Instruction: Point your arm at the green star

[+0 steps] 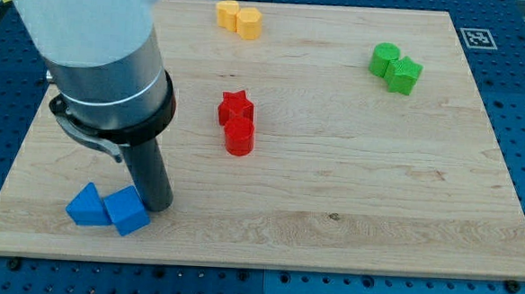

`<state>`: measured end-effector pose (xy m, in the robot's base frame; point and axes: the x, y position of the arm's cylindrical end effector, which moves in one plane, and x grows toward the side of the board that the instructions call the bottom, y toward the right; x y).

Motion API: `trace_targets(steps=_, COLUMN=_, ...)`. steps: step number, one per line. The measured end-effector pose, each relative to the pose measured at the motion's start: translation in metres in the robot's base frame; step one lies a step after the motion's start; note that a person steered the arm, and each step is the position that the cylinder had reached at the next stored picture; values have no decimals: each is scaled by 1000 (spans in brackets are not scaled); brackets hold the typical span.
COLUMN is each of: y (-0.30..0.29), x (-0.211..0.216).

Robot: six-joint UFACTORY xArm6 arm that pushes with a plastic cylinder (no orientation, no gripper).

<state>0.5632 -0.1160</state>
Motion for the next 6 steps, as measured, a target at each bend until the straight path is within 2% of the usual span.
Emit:
trace_targets(steps=1, y=66, x=-12)
trace_targets(steps=3, y=277, x=-24)
trace_targets(steps=4, y=367, x=-93)
trace_targets(steps=5, y=400, x=-176)
trace_targets(steps=6, y=378, x=-223)
